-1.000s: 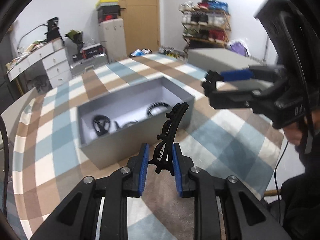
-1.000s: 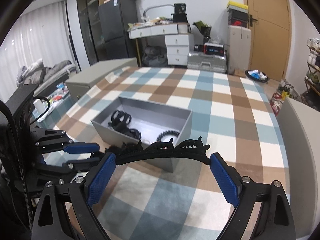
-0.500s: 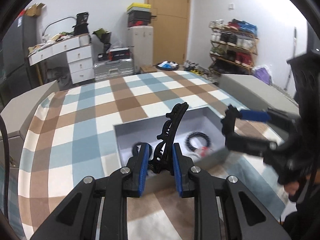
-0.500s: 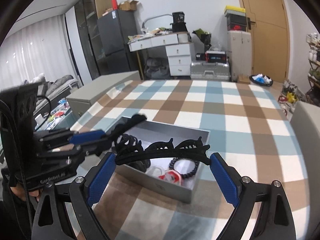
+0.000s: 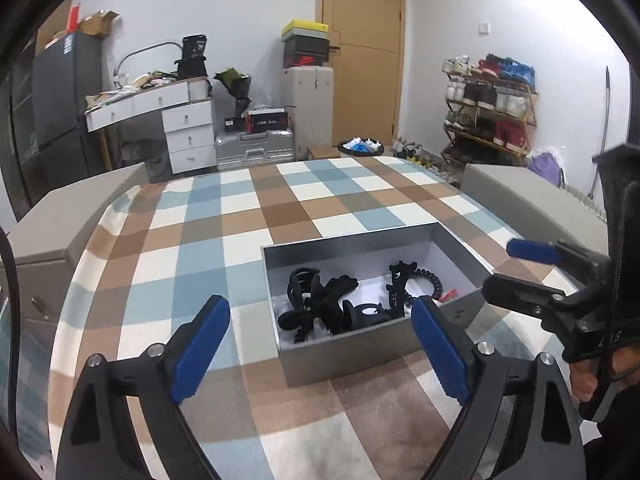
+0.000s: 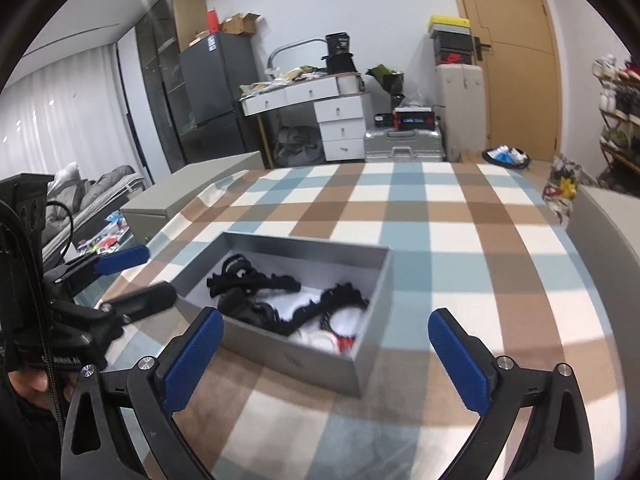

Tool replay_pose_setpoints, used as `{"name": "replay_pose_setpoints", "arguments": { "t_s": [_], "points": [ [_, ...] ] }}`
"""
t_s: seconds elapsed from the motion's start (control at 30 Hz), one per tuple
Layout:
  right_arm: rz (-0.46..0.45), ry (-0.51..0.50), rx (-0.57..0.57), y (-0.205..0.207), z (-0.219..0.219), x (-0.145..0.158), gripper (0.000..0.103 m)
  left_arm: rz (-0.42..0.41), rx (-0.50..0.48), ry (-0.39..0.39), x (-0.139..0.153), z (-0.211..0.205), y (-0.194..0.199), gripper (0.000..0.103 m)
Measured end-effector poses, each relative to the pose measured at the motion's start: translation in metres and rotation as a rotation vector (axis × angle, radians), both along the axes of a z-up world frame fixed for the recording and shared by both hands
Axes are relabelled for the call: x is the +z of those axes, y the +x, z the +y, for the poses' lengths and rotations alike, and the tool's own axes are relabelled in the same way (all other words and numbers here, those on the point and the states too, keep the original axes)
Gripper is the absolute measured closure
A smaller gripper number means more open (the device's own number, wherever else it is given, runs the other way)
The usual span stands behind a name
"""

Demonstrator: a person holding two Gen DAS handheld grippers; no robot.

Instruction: Organize jewelry

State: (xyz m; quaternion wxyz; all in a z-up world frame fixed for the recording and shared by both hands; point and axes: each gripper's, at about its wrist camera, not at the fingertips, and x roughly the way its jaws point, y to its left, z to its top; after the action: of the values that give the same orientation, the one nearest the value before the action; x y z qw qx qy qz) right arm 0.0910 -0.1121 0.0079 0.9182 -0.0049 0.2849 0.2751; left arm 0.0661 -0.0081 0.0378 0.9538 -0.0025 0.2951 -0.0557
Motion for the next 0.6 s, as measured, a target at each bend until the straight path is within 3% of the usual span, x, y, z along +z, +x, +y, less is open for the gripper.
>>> {"name": "replay_pose_setpoints", "arguments": {
  "t_s": [0.1,0.27,0.6],
  "points": [
    [0.005,0.037,0.004,-0.007,-0.01,-0.002,0.0,-0.031,0.001,-0.022,-0.001,0.001,-0.009,0.001],
    [-0.068,0.063,0.023,-0.021,-0.015,-0.001,0.0,-0.089,0.026,-0.063,-0.006,0.008,-0.013,0.001],
    [-0.164,0.078,0.042,-0.034,-0.011,0.0,0.0,-0.117,0.035,-0.034,-0.014,0.008,-0.014,0.001]
  ]
}}
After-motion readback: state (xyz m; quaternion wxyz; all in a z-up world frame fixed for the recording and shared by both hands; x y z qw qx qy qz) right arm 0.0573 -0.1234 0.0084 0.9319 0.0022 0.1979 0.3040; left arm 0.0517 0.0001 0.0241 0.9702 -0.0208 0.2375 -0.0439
